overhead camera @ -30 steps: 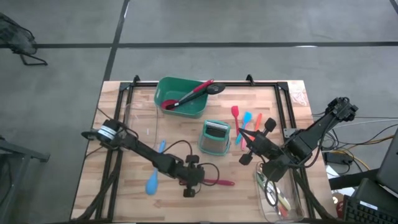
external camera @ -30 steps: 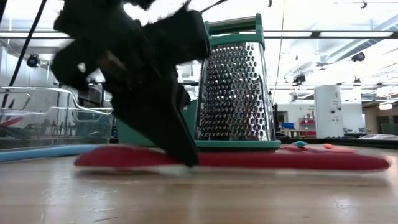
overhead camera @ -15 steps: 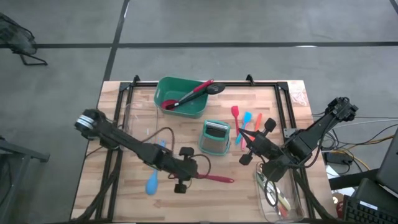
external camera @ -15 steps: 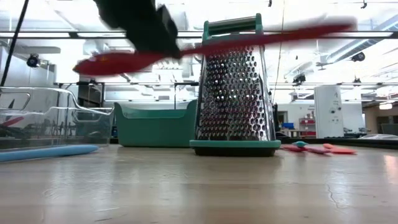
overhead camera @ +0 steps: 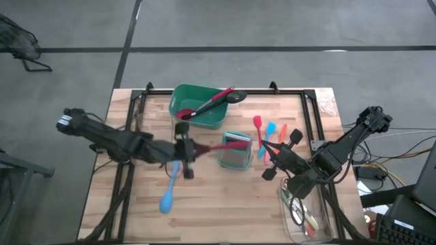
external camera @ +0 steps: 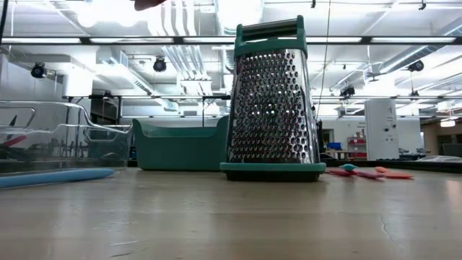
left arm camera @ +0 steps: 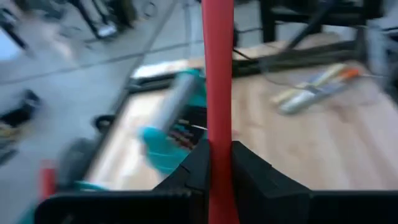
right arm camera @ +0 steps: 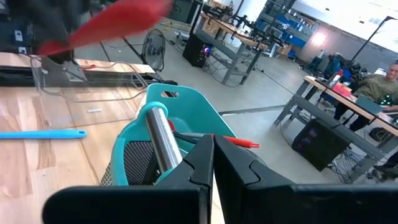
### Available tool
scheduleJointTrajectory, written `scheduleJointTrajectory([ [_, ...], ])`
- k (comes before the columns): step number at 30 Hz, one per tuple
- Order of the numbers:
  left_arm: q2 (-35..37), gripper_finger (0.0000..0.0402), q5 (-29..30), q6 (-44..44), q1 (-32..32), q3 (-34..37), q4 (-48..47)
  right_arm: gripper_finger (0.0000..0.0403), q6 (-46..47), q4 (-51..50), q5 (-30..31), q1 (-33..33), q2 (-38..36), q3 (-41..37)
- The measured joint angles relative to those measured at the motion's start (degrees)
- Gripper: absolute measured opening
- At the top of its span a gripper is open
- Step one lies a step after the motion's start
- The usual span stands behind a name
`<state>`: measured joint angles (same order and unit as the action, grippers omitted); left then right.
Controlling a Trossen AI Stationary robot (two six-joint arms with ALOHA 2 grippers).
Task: Pick & Place Kitchen Items
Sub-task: Put the red slotted spoon into the green bin
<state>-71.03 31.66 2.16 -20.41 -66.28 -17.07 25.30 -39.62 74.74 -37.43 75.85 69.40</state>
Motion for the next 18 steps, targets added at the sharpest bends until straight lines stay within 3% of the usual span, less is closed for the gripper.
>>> scheduleJointTrajectory([
  [8, 3.7, 0.0041, 4.5, 8.7, 8.7, 0.0, 2.2, 0.0008, 0.0, 0.1, 0.3, 0.0, 0.0, 0.0],
  [18, 2.2, 0.0042, 2.6, 10.3, 24.9, 0.0, 1.5, 0.0009, 0.0, 0.1, 0.3, 0.0, 0.0, 0.0],
])
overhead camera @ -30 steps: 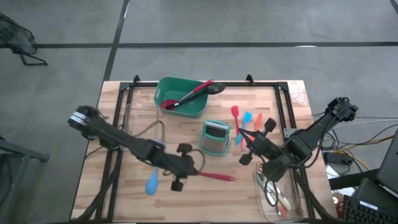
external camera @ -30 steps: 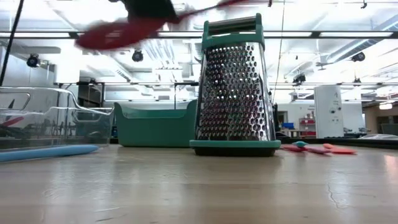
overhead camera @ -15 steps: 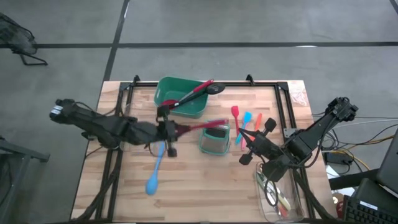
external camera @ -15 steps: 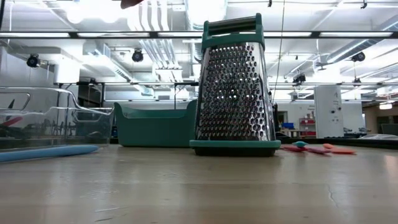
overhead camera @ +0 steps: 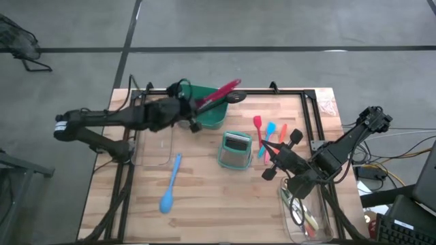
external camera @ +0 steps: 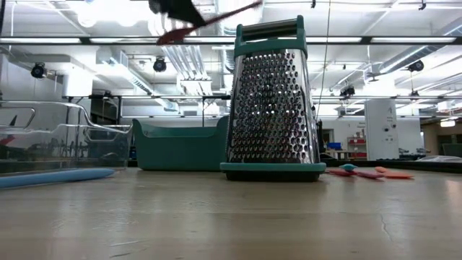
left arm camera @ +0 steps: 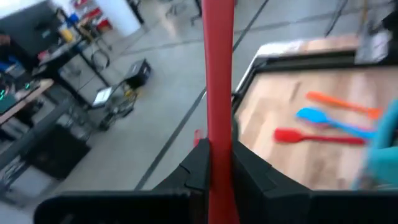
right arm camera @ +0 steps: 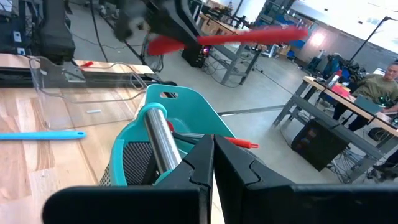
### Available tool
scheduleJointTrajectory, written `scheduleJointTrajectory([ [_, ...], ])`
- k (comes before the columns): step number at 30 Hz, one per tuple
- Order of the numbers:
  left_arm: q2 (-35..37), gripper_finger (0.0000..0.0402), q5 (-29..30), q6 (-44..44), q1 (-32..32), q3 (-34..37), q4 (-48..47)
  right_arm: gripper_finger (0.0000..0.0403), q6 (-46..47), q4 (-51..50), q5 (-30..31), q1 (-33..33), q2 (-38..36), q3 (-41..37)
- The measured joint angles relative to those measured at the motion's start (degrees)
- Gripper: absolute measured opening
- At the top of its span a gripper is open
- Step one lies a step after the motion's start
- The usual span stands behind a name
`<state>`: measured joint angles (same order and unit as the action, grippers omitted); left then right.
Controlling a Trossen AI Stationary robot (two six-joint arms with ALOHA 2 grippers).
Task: Pick & Place Kitchen Items
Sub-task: Put the red slotted spoon into the green bin
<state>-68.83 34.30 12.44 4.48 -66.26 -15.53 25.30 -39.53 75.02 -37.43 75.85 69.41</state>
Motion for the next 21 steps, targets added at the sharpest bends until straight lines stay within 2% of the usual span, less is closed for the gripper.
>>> scheduleJointTrajectory([
  [8, -4.5, 0.0042, -9.2, -2.2, 13.6, 3.6, -0.1, 0.0008, 0.0, -0.1, 0.0, 0.0, 0.0, -0.1],
  [14, -9.1, 0.0042, -15.1, -4.7, 20.0, 8.7, 2.8, 0.0008, 0.0, -0.2, 0.0, 0.0, 0.0, -0.1],
  [21, -15.0, 0.0042, -14.8, 0.1, 23.0, 12.6, 9.5, 0.0008, 0.0, -0.2, 0.0, 0.0, 0.0, -0.1],
])
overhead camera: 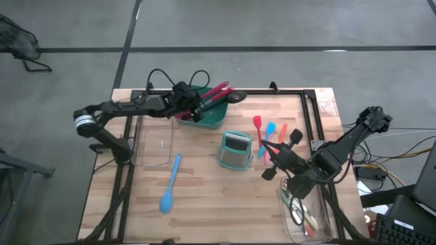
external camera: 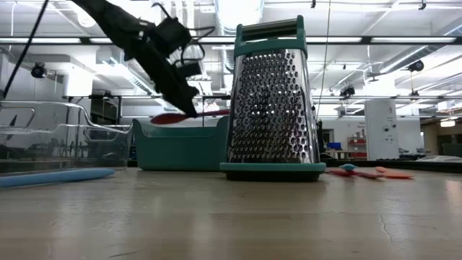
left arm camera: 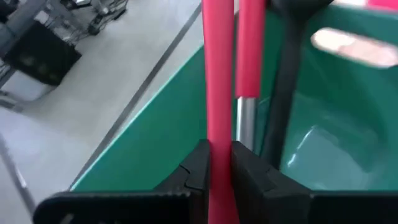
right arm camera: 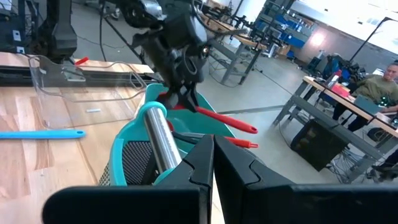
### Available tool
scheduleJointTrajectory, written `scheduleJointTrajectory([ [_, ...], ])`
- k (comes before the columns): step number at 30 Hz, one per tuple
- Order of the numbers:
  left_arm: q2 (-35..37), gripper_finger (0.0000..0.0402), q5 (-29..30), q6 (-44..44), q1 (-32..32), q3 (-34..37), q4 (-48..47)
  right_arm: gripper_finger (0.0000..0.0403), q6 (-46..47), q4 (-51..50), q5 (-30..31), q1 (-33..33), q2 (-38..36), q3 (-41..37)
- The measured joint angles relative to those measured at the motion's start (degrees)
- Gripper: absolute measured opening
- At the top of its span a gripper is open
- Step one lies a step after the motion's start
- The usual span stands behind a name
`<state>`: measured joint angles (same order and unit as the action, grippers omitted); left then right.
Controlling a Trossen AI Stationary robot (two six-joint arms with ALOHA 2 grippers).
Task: Pick & Place Kitchen Items
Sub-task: Put the red slotted spoon into the green bin, then put the blue spoon into the green bin
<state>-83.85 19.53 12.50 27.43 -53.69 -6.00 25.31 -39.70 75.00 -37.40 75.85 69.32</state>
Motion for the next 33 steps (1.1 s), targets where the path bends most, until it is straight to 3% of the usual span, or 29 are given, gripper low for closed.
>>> scheduleJointTrajectory([
  [11, -4.2, 0.0087, -0.2, -1.8, -0.2, 0.0, -0.8, 0.0009, 0.4, 0.1, -0.3, 0.3, 0.0, 0.0],
  [21, 4.7, 0.0129, -1.5, -15.2, -3.3, 0.1, -9.8, 0.0008, 0.8, 0.2, -0.5, 0.3, 0.0, -0.4],
  [26, 11.1, 0.0152, -5.4, -17.4, -11.5, 1.5, -11.9, 0.0008, 0.6, 0.1, -0.4, 0.3, 0.0, -0.7],
  [33, 16.4, 0.0201, 3.8, -25.8, -29.3, 1.4, -13.8, 0.0008, 0.2, 0.2, -0.4, 0.3, 0.0, -0.6],
])
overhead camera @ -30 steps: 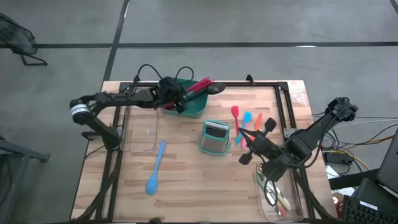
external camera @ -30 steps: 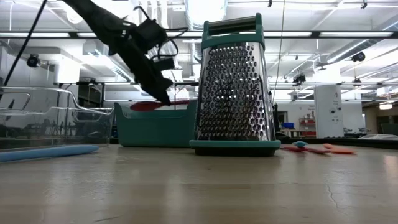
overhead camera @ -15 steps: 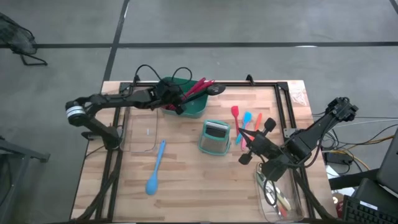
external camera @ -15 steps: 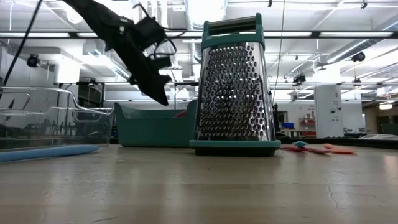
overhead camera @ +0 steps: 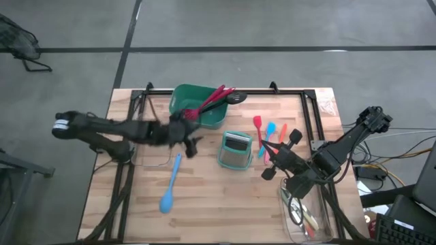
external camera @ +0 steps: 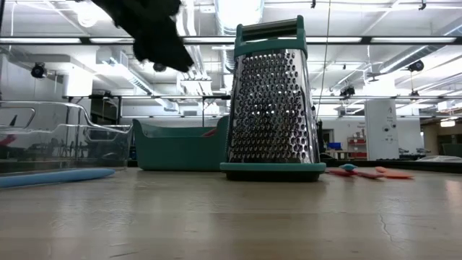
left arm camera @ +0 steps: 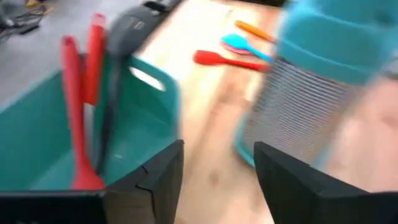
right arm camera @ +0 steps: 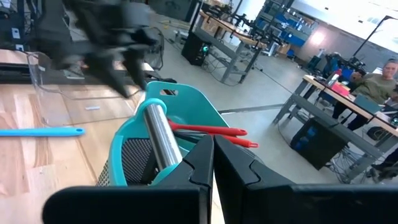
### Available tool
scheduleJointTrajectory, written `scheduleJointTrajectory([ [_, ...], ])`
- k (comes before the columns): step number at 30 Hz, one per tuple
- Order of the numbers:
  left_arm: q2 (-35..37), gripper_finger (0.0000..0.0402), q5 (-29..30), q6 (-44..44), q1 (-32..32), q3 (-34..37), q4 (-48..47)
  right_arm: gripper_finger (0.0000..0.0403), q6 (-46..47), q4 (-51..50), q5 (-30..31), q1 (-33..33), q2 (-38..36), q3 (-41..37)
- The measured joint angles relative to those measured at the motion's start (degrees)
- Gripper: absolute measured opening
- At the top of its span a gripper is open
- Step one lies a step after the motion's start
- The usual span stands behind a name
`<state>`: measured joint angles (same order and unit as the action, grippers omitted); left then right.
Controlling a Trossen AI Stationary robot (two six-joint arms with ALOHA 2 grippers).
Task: Pick & Place Kitchen Items
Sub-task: Put the blue spoon into the green bin
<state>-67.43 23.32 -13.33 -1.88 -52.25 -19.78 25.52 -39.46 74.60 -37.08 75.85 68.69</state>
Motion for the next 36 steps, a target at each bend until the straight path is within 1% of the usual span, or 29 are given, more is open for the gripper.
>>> scheduleJointTrajectory([
  [3, 0.6, 0.0212, 5.4, -11.0, -8.5, -0.3, -3.8, 0.0009, 0.0, 0.0, 0.0, 0.0, 0.0, 0.0],
  [5, 0.7, 0.0213, 7.5, -18.7, -14.1, -0.4, -6.1, 0.0008, 0.0, 0.1, 0.0, 0.0, 0.0, 0.0],
  [7, 0.0, 0.0212, 9.7, -23.8, -19.4, -0.4, -8.1, 0.0008, 0.0, 0.3, 0.1, 0.0, 0.0, 0.0],
  [10, -1.8, 0.0211, 10.4, -29.6, -26.4, -0.4, -10.4, 0.0008, 0.0, 0.8, 0.1, 0.3, 0.0, 0.0],
  [12, -4.0, 0.0211, 10.3, -31.6, -30.8, -0.4, -10.6, 0.0009, -0.1, 0.8, 0.2, 0.5, 0.0, 0.0],
  [14, -6.5, 0.0211, 10.5, -35.6, -34.4, -0.4, -10.9, 0.0009, -0.2, 0.8, 0.2, 0.7, 0.0, 0.0],
  [16, -9.0, 0.0211, 9.7, -40.9, -36.6, -0.7, -12.0, 0.0008, -0.2, 0.8, 0.1, 1.0, 0.0, -0.1],
  [20, -13.7, 0.0210, 6.2, -49.3, -39.9, -2.7, -17.0, 0.0008, -0.2, 0.8, 0.1, 1.0, 0.0, -0.1],
  [23, -16.5, 0.0210, 2.2, -52.3, -42.2, -4.4, -21.6, 0.0008, -0.2, 0.8, 0.1, 1.0, 0.0, -0.1],
  [26, -18.2, 0.0210, -1.5, -59.3, -43.5, -5.7, -26.9, 0.0008, -0.2, 0.9, 0.1, 1.0, 0.0, -0.1],
  [29, -19.3, 0.0210, -1.4, -66.3, -44.3, -5.6, -30.2, 0.0009, -0.1, 1.2, 0.1, 1.0, 0.0, -0.2],
  [33, -21.1, 0.0210, -0.3, -79.4, -44.3, -5.1, -35.5, 0.0008, 0.0, 1.4, -0.1, 1.0, 0.0, -0.2],
  [36, -22.6, 0.0210, 1.3, -82.9, -44.3, -4.1, -34.8, 0.0008, 0.0, 1.5, -1.3, 1.0, 0.0, -0.4],
])
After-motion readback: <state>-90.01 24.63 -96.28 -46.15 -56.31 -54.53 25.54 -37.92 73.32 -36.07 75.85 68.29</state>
